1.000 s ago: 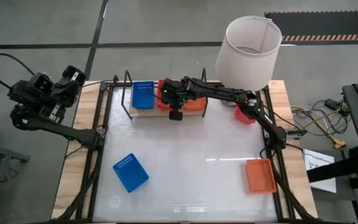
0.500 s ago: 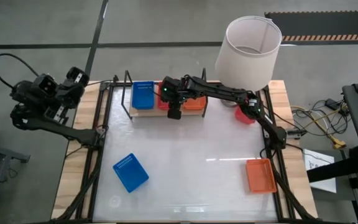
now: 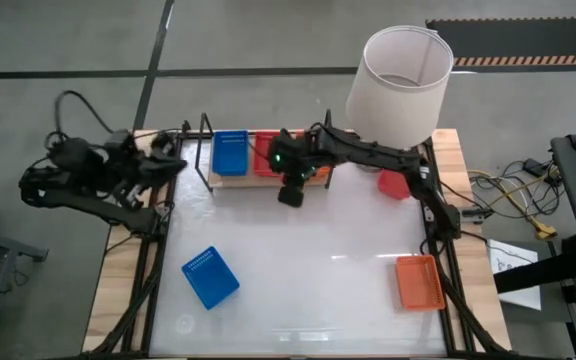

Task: Stack baskets on shelf by color
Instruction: Stack the blue basket on top of the stack blue baskets on the shelf

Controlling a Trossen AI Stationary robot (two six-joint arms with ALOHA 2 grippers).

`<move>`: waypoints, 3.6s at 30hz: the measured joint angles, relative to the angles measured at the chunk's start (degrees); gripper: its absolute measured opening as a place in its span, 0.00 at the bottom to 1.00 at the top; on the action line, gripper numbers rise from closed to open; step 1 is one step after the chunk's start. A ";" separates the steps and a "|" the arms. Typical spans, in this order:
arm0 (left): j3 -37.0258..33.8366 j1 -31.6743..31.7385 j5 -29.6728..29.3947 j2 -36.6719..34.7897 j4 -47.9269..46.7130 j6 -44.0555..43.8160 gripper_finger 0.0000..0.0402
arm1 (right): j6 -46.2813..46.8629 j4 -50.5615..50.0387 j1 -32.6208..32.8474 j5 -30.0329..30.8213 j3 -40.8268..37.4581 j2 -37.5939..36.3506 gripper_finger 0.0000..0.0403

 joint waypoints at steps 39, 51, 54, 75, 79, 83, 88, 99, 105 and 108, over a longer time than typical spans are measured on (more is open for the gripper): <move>4.63 -30.42 4.83 36.72 -43.72 -55.57 0.00 | -1.33 36.31 28.25 15.62 -37.46 -27.97 0.02; 5.44 -31.40 6.02 44.82 -52.31 -61.67 0.00 | 6.04 60.04 28.25 17.22 -61.92 -40.14 0.02; 5.60 -31.50 6.37 46.05 -51.39 -61.62 0.01 | 6.33 60.56 28.25 18.03 -63.79 -41.62 0.02; 4.22 -30.38 8.79 54.68 -45.38 -61.75 0.44 | 4.48 60.50 28.22 18.54 -64.43 -42.21 0.02; 3.84 -30.13 8.00 54.98 -45.22 -61.79 0.31 | 4.06 60.50 28.22 18.54 -64.43 -42.21 0.02; 3.80 -29.55 7.56 55.01 -45.21 -61.88 0.12 | 3.62 60.49 28.22 18.54 -64.43 -42.21 0.02; 3.80 -28.98 7.58 54.92 -45.35 -61.84 0.02 | 2.85 60.08 28.22 18.54 -64.43 -42.21 0.02; 19.09 -28.61 9.68 49.84 -62.52 -47.44 0.00 | 2.21 58.16 28.22 18.54 -64.43 -42.21 0.02; 37.06 -27.53 -0.45 48.76 -77.39 -24.16 0.00 | 2.15 58.16 28.22 18.72 -64.43 -42.21 0.02; 41.95 -24.93 -10.74 48.74 -86.11 -13.43 0.00 | 2.31 58.14 28.22 20.47 -64.43 -42.21 0.02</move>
